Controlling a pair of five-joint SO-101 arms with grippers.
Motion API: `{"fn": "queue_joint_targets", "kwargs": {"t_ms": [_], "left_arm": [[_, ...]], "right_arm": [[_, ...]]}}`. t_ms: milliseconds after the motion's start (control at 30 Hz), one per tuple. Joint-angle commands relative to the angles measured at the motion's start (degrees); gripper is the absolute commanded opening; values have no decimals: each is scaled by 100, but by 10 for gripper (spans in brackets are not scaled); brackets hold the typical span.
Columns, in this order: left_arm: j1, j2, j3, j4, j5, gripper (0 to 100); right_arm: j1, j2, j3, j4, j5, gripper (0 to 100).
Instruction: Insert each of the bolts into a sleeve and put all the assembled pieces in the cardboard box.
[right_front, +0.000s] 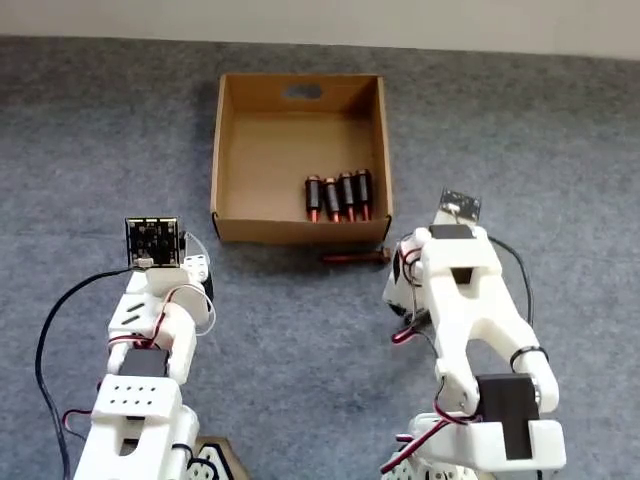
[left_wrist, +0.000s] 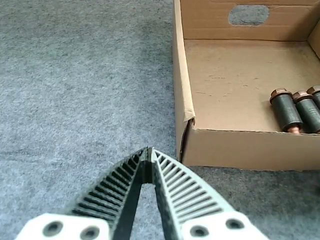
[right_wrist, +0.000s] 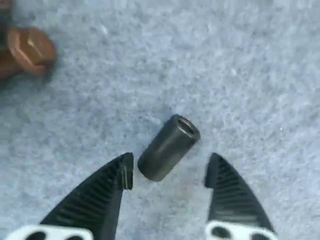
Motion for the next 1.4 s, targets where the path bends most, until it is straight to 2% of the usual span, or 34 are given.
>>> {"fn": "queue_joint_targets", "kwargs": {"t_ms": [0,200,333,433,533,733,1167,1367], "left_arm": [[-75,-92,-22,-132,26,10],[-75,-92,-31,-132,26,10],[-75,-92,-31,-132,26,10],[-75,-92,-31,-132,26,10],[-75,-92,-31,-132,26,10],[-75,-92,-31,-132,26,10],[-75,-92,-31,-132,26,10],[-75,-92,-31,-132,26,10]], "right_arm": [[-13,-13,-347,66,-9,92],[-13,-40,-514,84,70,74],[-13,-57,-514,92,800,74],[-13,-13,-514,92,1020,77],[-13,-13,-514,92,774,93],[-22,-4,-514,66,-484,214],[-207,13,-470,40,-730,213],[-198,13,-391,-321,-712,213]]}}
